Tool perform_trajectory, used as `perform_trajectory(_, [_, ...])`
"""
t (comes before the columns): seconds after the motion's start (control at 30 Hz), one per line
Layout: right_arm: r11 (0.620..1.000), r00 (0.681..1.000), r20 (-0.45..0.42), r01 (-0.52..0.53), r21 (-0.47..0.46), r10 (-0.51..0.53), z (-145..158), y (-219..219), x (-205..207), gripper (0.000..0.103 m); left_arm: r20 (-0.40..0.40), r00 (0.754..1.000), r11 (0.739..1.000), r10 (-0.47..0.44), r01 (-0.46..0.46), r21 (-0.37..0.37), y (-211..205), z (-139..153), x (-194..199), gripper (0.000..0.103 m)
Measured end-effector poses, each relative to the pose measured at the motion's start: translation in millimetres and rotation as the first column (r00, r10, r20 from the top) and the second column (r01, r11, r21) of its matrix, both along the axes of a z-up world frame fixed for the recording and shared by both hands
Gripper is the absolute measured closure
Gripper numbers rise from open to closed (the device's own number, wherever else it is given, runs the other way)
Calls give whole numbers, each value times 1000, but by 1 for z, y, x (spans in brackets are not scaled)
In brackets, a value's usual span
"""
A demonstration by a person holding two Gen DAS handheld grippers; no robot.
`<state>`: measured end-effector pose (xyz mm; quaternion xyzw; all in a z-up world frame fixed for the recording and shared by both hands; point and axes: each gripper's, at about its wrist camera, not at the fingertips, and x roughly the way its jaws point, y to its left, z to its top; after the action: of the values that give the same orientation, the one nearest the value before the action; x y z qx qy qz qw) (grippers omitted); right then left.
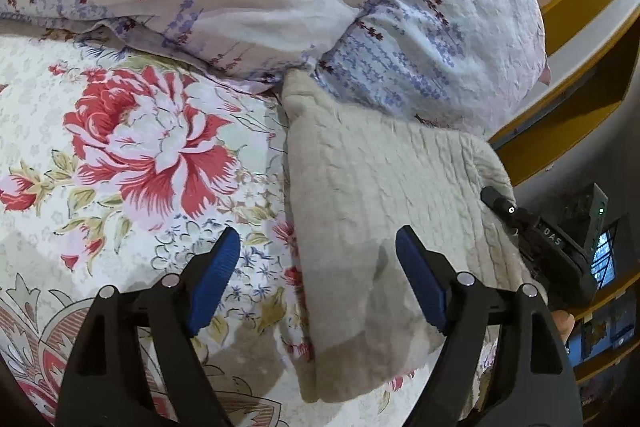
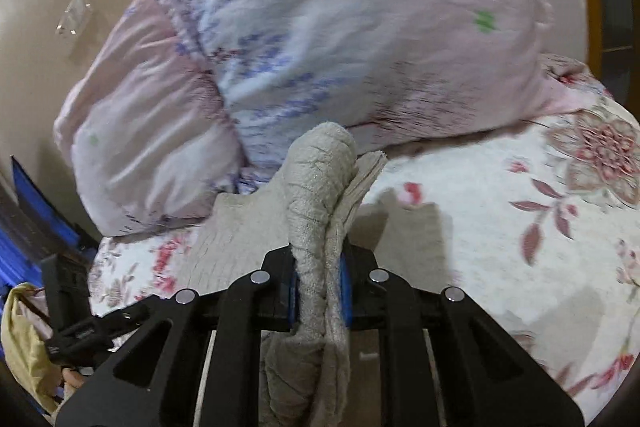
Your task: Fold small clothes
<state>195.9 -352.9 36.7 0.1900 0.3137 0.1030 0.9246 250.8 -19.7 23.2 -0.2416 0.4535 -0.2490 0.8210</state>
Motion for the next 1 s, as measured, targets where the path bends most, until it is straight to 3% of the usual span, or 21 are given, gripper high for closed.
perform_trajectory(0.1, [1000,1000,-5,9,-9,-9,-3,-6,-6,87,4,1000,1000,-10,10,10,-7,0,-2,23])
perform_trajectory(0.27, [999,998,58,29,-33,-27,1,-13,-18,87,18,999,999,-43,43,25,-14,0,-4,24])
perform_trajectory(0.37, [996,995,-67,74,-56,-78,-27,-28,-2,87,22,998,998,-60,59,29,-17,-1,-5,24])
perform_trajectory(0.43, [997,986,-144,81,-13,-82,-45,-37,7,82,17,997,997,-73,72,21,-18,-1,-6,25])
perform_trajectory(0.47, [994,985,-141,105,31,-100,-45,-45,3,78,10,997,997,-82,82,7,-19,-1,-8,24])
perform_trajectory(0.53, [987,982,-122,150,60,-142,-37,-55,-6,60,7,996,996,-89,89,-17,-17,-1,-12,25])
perform_trajectory(0.6, [979,984,-88,166,116,-156,-28,-67,-22,53,0,996,995,-92,92,-33,-15,0,-16,24])
perform_trajectory(0.77, [961,990,-86,132,245,-114,-24,-80,-56,52,-7,995,994,-97,96,-49,-14,2,-29,25])
perform_trajectory(1.0, [966,997,-76,45,254,-26,-26,-63,-93,52,-36,994,994,-107,106,-28,-15,-3,-44,33])
